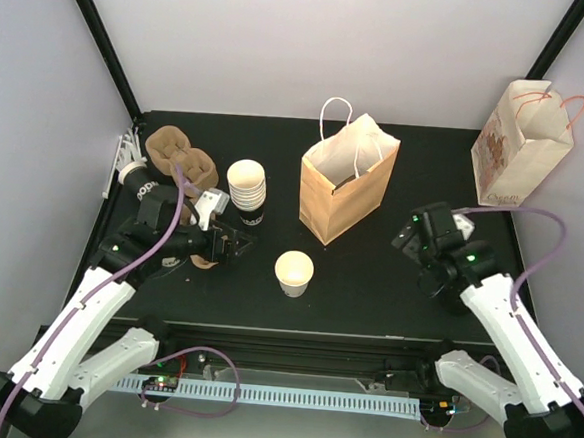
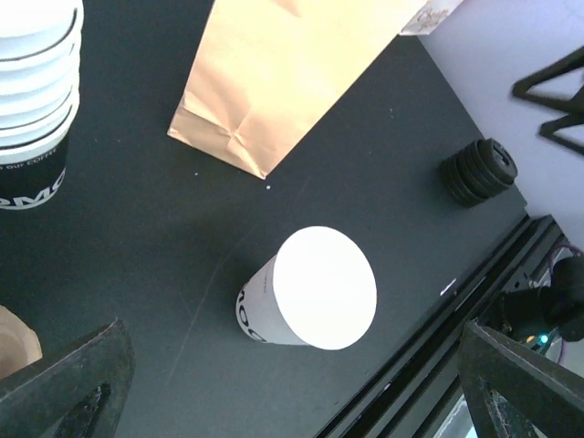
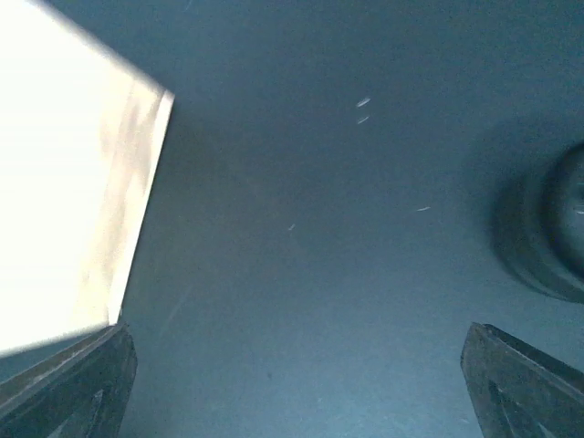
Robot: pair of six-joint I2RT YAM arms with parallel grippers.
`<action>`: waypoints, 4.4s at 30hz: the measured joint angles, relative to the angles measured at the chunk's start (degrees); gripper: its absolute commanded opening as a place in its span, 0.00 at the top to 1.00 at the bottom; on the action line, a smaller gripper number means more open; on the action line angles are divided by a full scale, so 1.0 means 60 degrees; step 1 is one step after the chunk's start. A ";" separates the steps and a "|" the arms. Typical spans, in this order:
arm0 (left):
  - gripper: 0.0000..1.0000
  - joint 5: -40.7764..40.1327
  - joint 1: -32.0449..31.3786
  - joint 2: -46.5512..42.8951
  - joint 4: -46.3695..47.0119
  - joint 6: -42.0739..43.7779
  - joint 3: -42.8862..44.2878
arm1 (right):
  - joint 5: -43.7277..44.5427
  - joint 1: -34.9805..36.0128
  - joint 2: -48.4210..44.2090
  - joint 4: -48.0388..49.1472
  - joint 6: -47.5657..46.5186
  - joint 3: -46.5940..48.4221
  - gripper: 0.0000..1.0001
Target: Pack the takeout coffee
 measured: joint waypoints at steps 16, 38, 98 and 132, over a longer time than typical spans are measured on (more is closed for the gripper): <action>0.01 -0.0262 -0.0994 -0.0401 0.0080 0.0219 -0.0831 | 0.0554 -0.7162 0.0168 -0.3002 0.0641 0.0725 0.00; 0.01 -0.0590 -0.1355 -0.0401 0.0098 0.0284 -0.0834 | -0.1632 -0.8276 0.2000 -0.0299 -0.1035 -0.1333 0.00; 0.01 -0.1111 -0.1683 -0.0860 0.0095 0.0288 -0.0849 | -0.5380 -0.8378 0.1410 0.5654 -0.1785 -0.3144 0.00; 0.01 -0.1115 -0.1683 -0.1140 0.0102 0.0350 -0.0903 | -0.1067 -0.5679 0.4717 -0.0998 -0.1330 0.2852 0.52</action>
